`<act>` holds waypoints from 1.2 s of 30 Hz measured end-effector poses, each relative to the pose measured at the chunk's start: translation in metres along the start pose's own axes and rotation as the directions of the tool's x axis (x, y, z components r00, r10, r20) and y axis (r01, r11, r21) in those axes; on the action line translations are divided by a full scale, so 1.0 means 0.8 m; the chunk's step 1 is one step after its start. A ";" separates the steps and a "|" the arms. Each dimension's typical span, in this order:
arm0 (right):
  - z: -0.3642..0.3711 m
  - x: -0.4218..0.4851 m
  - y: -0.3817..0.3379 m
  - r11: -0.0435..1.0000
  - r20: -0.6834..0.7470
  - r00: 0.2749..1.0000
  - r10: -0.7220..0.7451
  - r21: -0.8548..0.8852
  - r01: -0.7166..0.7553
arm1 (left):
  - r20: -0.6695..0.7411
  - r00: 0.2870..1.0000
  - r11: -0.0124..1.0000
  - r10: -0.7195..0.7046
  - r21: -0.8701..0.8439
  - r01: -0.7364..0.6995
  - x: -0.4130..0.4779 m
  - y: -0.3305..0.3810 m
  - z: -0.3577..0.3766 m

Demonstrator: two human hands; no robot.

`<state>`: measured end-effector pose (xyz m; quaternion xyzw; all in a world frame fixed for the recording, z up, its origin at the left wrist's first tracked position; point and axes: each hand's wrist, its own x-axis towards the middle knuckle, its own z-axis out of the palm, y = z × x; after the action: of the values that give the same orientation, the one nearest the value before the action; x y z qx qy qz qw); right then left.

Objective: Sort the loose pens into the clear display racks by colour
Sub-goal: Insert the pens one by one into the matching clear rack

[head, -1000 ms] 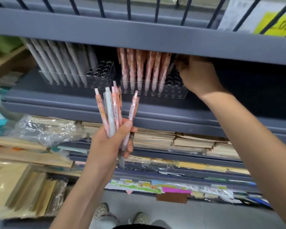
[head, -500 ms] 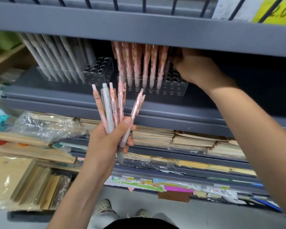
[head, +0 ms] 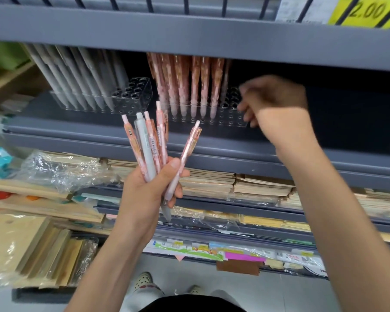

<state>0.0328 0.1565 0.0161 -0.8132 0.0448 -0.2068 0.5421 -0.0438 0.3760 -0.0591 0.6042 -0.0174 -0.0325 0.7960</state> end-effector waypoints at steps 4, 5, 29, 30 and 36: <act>0.006 -0.067 -0.003 0.984 0.478 0.873 0.092 0.091 -0.154 | 0.047 0.999 1.000 0.000 0.009 0.000 0.001 -0.004 0.007; 0.008 -0.075 -0.004 0.983 0.521 0.849 0.085 0.096 -0.158 | 0.062 0.998 1.000 -0.006 0.008 0.005 0.000 -0.004 0.009; 0.025 0.031 -0.009 0.936 -0.085 0.987 -0.135 -0.337 0.099 | -0.015 0.999 0.999 -0.036 0.009 0.036 -0.016 0.006 -0.020; 0.024 0.033 -0.007 0.892 -0.040 0.986 -0.159 -0.433 0.126 | -0.016 0.999 0.999 -0.032 0.016 0.032 -0.018 0.006 -0.021; 0.029 0.036 -0.020 0.709 0.137 0.976 -0.171 -0.671 0.218 | -0.033 0.999 0.999 -0.025 0.020 0.026 -0.024 0.010 -0.023</act>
<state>0.0657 0.1743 0.0315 -0.9614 0.0140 -0.2056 0.1823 -0.0613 0.3972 -0.0565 0.6129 0.0032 -0.0326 0.7894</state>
